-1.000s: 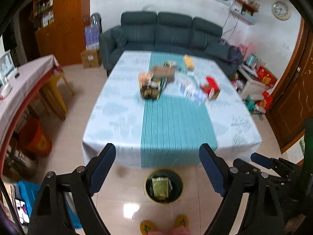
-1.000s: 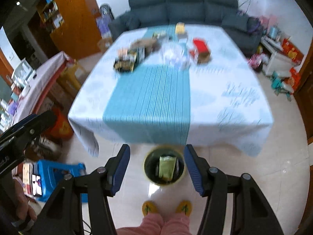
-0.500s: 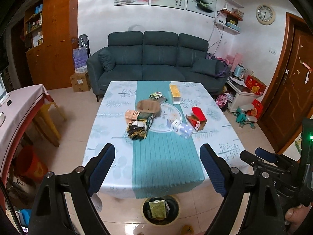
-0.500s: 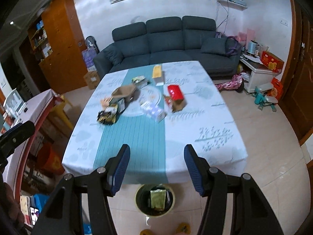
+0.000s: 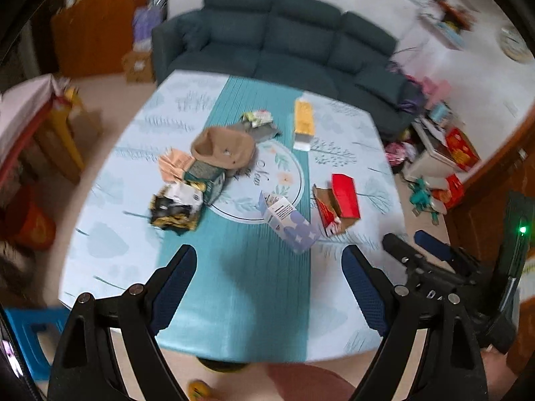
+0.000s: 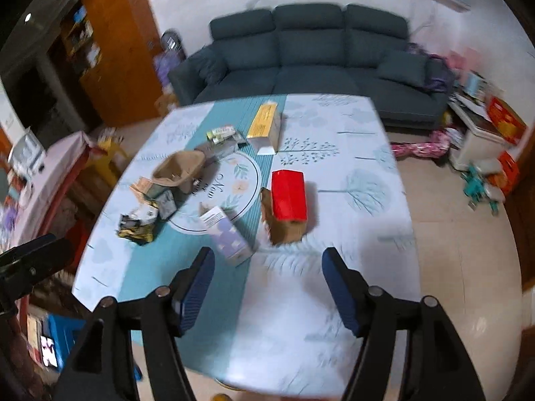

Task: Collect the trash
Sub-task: 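Grasp the red box with the right gripper while the left grasps the white-blue carton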

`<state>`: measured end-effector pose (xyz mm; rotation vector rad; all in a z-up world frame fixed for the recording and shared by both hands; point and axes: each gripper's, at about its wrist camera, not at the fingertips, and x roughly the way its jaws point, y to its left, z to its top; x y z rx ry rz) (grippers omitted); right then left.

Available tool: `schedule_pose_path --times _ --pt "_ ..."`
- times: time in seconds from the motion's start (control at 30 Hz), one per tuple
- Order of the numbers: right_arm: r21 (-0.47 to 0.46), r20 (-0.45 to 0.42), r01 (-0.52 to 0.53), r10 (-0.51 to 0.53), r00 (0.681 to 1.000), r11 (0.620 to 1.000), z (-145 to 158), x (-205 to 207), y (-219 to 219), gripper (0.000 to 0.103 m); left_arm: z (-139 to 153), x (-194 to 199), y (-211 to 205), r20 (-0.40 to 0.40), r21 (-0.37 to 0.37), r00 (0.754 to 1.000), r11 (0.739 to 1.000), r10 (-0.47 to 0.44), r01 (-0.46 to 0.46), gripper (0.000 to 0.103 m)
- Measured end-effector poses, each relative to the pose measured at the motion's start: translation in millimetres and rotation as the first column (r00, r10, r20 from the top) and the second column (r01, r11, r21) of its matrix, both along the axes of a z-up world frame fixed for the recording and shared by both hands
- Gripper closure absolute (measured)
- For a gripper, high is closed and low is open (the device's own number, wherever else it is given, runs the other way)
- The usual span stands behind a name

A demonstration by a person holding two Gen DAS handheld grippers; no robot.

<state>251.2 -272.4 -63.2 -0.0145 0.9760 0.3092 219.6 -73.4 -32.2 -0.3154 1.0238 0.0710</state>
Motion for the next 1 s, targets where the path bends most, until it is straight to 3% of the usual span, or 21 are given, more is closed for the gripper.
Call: schedule_pose_path --times 0.2,0.3,0.63,0.67,0.73,1.0 --pt "-0.064 -0.106 -0.172 0.164 0.981 0.983 -50.4 69.7 16.6 0.029 -32.1 45.3 -7.0 -0.059 -0.006 0.986 0.988 0.153 -0.153 0.016" --pt "-0.155 -0.125 -0.219 0.201 0.972 0.963 -74.2 93.4 30.7 0.026 -46.9 57.9 -2.4 -0.095 -0.018 0.970 0.974 0.224 -0.226 0.016" --pt "-0.219 -0.189 -0.301 0.263 0.946 0.928 -121.4 131.1 35.6 0.027 -83.4 88.7 -6.8 -0.163 -0.021 0.941 0.953 0.295 -0.302 0.016" --pt "-0.217 -0.191 -0.311 0.272 0.943 0.925 -122.7 131.5 33.9 0.028 -88.7 92.3 -9.2 -0.174 -0.027 0.940 0.953 0.294 -0.303 0.016" --pt "-0.199 -0.190 -0.326 0.290 0.938 0.924 -124.2 132.4 27.4 0.050 -100.2 100.2 -14.6 -0.205 -0.042 0.936 0.953 0.287 -0.301 0.016" --pt "-0.080 -0.198 -0.342 0.321 0.926 0.936 -119.0 142.6 3.0 0.056 -139.6 119.8 -34.4 -0.291 -0.043 0.918 0.955 0.269 -0.293 0.016"
